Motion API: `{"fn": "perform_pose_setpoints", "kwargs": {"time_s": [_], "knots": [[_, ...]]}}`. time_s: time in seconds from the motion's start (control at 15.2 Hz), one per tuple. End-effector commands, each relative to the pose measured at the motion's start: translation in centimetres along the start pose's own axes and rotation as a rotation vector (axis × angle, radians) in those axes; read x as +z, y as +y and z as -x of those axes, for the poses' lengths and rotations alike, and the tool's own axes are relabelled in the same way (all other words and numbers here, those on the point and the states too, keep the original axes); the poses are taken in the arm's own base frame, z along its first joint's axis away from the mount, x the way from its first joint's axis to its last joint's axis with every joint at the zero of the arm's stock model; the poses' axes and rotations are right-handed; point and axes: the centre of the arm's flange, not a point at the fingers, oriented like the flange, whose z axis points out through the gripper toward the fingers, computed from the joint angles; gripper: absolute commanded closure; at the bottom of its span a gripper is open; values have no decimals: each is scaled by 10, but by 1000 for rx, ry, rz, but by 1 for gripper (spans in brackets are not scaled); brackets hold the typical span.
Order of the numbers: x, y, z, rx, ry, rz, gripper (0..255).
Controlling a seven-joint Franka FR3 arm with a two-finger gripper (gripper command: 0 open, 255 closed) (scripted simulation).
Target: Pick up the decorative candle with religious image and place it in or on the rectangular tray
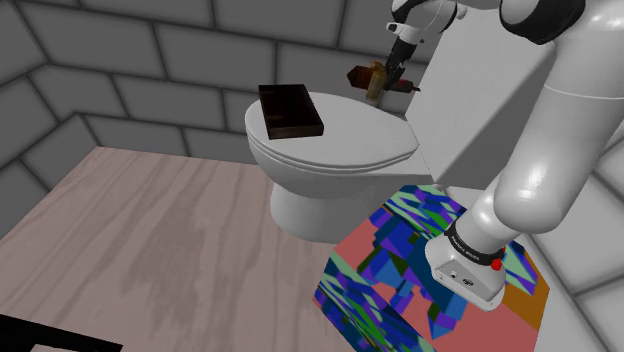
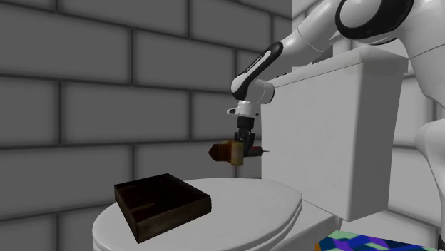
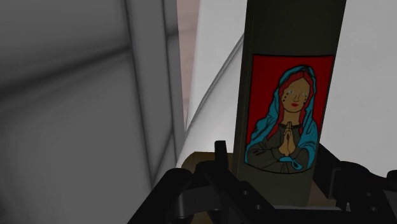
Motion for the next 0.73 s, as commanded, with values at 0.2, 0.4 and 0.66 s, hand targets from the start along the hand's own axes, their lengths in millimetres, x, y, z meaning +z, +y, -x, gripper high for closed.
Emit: {"fn": "perform_pose_setpoints", "kwargs": {"time_s": [0.2,0.4,0.66], "knots": [[-27,-1,-3,0,1,1,255],[-43,-1,-6,0,1,1,255],[-42,-14,-43,0,1,1,255]]}}
